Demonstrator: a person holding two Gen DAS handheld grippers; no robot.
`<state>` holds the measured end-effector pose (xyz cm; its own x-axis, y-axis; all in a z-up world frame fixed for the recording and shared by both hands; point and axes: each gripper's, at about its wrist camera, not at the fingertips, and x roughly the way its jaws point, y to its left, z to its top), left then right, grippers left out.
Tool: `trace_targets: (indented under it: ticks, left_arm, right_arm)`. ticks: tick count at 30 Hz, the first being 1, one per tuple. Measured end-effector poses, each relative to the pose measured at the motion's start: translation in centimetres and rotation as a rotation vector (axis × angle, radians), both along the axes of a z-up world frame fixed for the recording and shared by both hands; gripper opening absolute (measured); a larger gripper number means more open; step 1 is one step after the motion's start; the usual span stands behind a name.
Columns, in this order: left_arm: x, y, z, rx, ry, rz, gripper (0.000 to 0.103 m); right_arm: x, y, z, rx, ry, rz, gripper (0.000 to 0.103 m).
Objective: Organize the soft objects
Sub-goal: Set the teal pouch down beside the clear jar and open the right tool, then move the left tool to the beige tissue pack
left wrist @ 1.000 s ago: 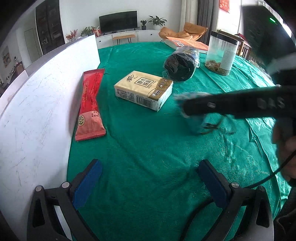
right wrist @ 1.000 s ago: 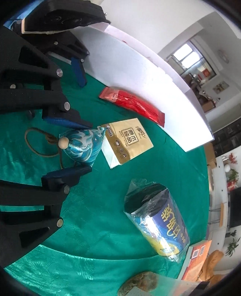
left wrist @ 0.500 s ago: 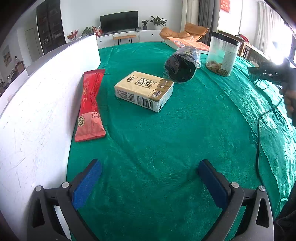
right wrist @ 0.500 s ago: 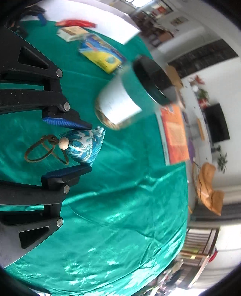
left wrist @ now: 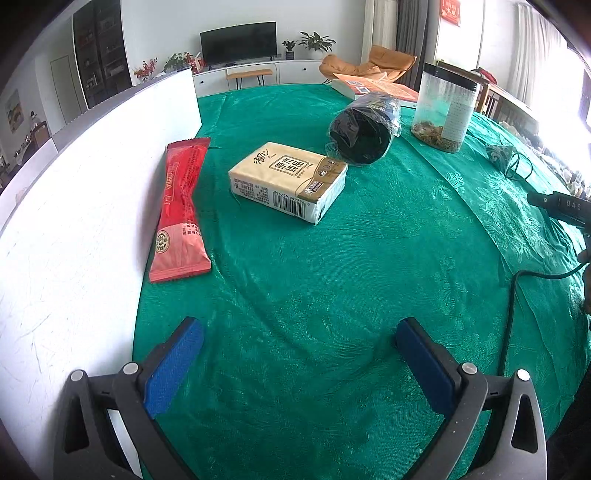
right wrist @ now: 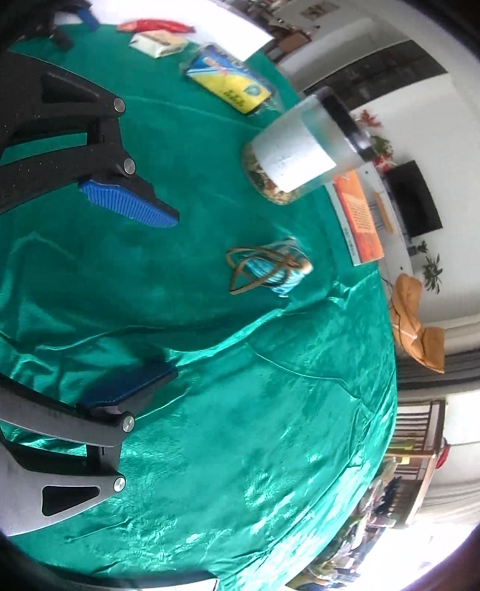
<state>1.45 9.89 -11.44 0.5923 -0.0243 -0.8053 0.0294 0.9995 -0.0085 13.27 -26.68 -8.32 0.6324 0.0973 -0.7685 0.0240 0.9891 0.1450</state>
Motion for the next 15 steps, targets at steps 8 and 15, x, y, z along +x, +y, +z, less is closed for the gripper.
trace_targets:
  ticks: [8,15]
  left_arm:
    - [0.0,0.0,0.0,0.000,0.000,0.000,0.103]
    - [0.5,-0.1,0.2,-0.018,0.025,0.037,0.103]
  right_arm:
    - [0.0,1.5,-0.9,-0.146,0.021,0.040,0.083]
    - [0.1,1.5,-1.1,-0.140,0.029,0.047,0.089]
